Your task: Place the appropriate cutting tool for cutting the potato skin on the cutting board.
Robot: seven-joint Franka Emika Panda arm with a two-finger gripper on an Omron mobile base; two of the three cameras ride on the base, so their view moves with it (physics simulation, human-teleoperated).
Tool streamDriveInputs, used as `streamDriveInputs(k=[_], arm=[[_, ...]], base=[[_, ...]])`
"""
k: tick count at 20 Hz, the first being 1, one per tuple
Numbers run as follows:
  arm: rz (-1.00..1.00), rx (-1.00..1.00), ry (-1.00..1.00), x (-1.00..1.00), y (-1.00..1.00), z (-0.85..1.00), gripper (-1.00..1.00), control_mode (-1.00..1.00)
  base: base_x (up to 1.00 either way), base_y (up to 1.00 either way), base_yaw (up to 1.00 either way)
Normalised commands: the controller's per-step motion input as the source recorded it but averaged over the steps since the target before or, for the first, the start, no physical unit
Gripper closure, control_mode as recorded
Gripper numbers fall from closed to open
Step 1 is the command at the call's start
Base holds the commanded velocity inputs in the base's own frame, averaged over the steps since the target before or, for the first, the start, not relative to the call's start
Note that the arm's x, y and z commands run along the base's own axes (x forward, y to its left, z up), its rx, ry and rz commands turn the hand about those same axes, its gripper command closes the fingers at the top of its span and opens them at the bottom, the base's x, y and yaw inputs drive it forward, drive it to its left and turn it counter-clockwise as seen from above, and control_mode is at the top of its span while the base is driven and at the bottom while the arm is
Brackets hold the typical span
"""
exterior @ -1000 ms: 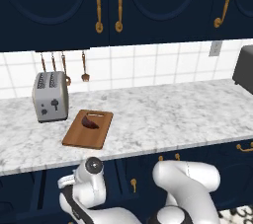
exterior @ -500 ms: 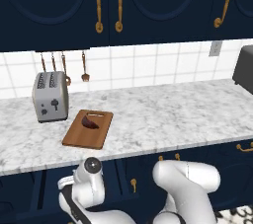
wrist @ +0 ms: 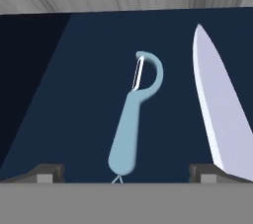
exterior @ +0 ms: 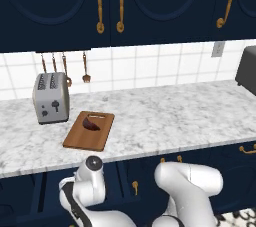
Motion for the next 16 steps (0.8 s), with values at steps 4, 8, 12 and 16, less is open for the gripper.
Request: streamDriveInputs(k=[4,8,12,16], arm=[[0.00,0.00,0.00,0.10,0.00,-0.01,-1.00,-1.00],[0.00,0.00,0.00,0.00,0.00,-0.02,-1.00,-1.00],[0.00,0.00,0.00,0.00,0.08,-0.37,-1.00,-1.00],[0.00,0.00,0.01,0.00,0.00,0.00,-1.00,-1.00]], base=[[0.00,0.00,0.00],[0.00,0.00,0.00],[0.00,0.00,0.00],[0.00,0.00,0.00]])
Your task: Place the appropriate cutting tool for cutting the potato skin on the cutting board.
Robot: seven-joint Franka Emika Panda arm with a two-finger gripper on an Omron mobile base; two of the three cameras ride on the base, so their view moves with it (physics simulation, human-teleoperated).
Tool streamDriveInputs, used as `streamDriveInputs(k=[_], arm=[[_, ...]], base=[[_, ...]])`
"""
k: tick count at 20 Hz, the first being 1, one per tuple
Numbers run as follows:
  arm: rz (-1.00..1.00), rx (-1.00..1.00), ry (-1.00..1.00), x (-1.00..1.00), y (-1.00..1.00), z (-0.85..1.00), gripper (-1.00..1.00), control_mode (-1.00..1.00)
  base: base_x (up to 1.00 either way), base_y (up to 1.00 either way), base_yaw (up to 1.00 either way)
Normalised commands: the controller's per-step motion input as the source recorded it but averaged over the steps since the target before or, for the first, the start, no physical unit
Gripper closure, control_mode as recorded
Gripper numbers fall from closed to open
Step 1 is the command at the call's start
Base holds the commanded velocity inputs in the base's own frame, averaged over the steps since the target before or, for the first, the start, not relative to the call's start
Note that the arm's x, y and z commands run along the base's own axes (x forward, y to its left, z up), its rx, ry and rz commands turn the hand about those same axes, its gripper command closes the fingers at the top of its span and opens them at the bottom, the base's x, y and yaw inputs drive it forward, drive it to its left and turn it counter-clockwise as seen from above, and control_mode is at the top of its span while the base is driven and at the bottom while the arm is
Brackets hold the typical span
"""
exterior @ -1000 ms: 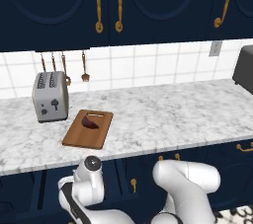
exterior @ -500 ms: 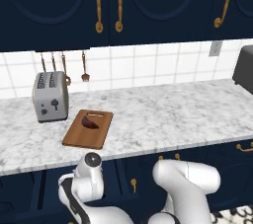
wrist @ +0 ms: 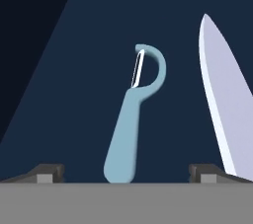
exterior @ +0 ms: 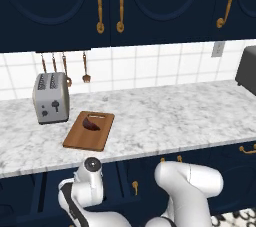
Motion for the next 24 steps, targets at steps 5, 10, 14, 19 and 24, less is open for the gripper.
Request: streamDriveInputs(k=[5,10,14,19,24], arm=[[0.00,-0.02,0.01,0.05,0.02,-0.25,-1.00,-1.00],[0.00,-0.01,0.02,0.00,0.01,-0.10,-1.00,-1.00],[0.00,0.00,0.01,0.00,0.07,0.00,-1.00,-1.00],[0.00,0.00,0.00,0.00,0.29,-0.01,-1.00,-1.00],[0.04,0.00,0.00,0.09,0.07,-0.24,-1.00,-1.00]], base=[[0.00,0.00,0.00],[0.00,0.00,0.00],[0.00,0.00,0.00],[0.00,0.00,0.00],[0.00,0.00,0.00]])
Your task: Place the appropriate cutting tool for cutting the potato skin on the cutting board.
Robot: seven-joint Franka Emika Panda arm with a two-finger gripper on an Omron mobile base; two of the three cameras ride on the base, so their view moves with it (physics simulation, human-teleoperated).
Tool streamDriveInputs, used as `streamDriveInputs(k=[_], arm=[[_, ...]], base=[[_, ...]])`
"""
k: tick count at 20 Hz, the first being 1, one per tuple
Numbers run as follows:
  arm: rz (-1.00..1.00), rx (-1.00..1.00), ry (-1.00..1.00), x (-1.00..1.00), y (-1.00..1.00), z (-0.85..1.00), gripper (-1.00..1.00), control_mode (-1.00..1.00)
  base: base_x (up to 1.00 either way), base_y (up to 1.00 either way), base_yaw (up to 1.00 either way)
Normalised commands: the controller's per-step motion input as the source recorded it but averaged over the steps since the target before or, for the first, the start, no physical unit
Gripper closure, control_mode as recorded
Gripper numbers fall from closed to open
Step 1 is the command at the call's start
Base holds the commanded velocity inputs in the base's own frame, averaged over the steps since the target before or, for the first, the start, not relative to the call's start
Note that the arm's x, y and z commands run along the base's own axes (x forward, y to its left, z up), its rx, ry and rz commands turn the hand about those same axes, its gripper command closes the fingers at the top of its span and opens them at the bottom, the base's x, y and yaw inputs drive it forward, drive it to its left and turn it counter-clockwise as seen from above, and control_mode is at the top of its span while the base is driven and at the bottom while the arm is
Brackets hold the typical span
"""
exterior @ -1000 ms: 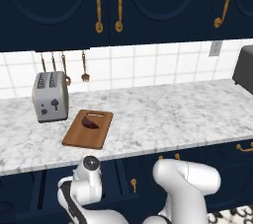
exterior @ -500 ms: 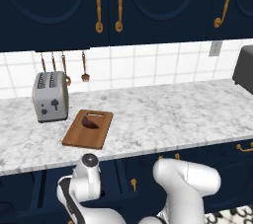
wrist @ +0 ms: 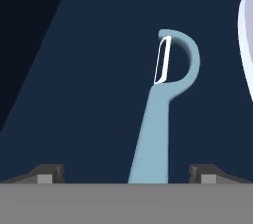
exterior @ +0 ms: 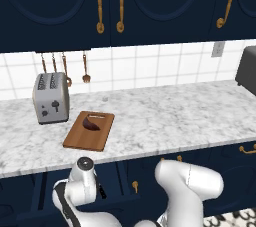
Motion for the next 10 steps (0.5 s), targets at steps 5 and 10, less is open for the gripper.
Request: streamDriveInputs(k=[5,10], arm=[[0.09,0.00,0.00,0.06,0.00,-0.40,-1.00,-1.00],[0.02,0.00,0.07,0.00,0.07,-0.31,1.00,-1.00]], base=[[0.00,0.00,0.00],[0.00,0.00,0.00]])
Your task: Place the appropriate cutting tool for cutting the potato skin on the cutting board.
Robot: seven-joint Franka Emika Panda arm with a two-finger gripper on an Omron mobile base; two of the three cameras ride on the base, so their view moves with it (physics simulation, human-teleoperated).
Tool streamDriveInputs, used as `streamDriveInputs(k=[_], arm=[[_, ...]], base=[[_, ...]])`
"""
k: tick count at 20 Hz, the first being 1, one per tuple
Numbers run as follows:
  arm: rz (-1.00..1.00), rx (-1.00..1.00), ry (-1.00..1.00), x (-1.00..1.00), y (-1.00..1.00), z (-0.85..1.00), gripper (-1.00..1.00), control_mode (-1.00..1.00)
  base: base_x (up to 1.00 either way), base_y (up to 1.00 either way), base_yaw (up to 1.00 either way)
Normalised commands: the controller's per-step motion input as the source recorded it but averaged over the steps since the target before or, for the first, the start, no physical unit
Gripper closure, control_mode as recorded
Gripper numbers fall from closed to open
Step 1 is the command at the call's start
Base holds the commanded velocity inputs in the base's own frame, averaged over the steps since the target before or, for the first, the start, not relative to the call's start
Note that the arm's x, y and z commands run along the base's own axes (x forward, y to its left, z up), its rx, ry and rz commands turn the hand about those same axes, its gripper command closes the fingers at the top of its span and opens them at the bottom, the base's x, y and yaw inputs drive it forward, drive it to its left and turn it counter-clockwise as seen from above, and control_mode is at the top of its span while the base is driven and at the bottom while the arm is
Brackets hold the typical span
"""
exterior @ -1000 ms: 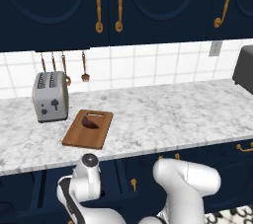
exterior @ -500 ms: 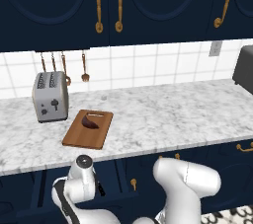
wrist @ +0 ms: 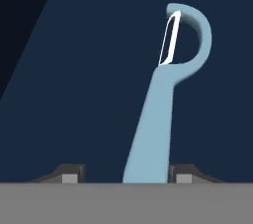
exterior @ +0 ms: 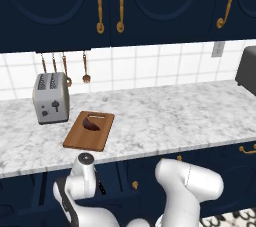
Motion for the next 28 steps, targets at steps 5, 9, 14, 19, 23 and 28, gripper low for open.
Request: streamDriveInputs(k=[5,9,14,19,23,28], arm=[[0.00,0.00,0.08,0.00,0.00,-0.05,1.00,-1.00],[0.00,0.00,0.05,0.00,0.02,-0.02,1.00,-1.00],[-0.06,-0.13,-0.12,-0.81,0.11,0.30,1.00,-1.00],[-0.01,-0.09,-0.03,-0.69,0.22,0.23,1.00,-1.00],[0.00,0.02,-0.02,-0.29,0.00,0.19,1.00,-1.00],[0.00,0.03,0.00,-0.21,-0.04,0.83,1.00,-1.00]], base=[[0.00,0.00,0.00],[0.00,0.00,0.00],[0.00,0.00,0.00],[0.00,0.00,0.00],[0.00,0.00,0.00],[0.00,0.00,0.00]])
